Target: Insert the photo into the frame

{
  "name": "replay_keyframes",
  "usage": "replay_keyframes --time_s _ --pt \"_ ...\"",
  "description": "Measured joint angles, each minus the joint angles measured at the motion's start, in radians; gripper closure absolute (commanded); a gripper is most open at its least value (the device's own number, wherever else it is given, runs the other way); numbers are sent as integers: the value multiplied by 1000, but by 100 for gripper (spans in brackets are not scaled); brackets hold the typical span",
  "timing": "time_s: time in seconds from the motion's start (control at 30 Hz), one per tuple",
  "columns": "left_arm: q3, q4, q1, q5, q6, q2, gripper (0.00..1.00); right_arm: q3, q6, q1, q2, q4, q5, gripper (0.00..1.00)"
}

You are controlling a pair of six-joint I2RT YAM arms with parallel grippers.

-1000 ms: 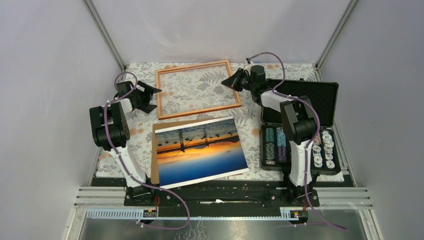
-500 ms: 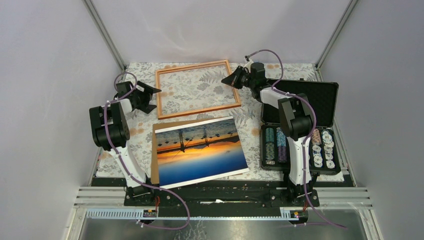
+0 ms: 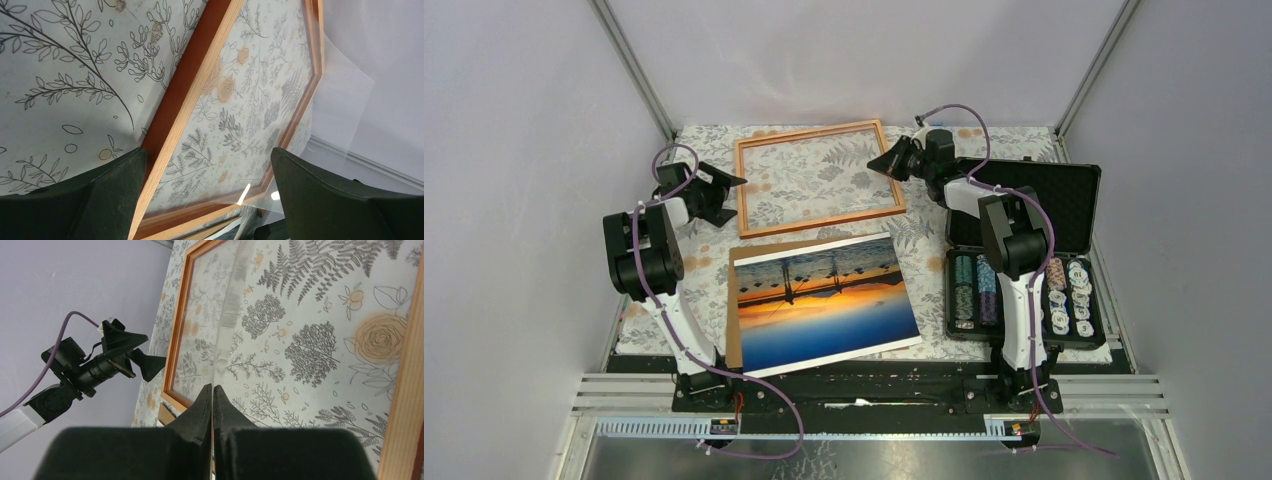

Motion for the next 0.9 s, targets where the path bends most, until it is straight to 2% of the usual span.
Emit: replay_keyframes --time_s 0.43,0.53,0.63,0.9 --pt "0 0 -1 -2 1 0 1 -85 70 1 0 87 46 99" --pt "0 0 -1 -2 1 0 1 -86 67 1 0 81 51 82" --pt "0 0 -2 -3 1 0 1 -85 47 2 -2 67 70 70" --pt "0 -2 -10 -11 10 -4 1 -77 -36 17 -31 -75 116 50"
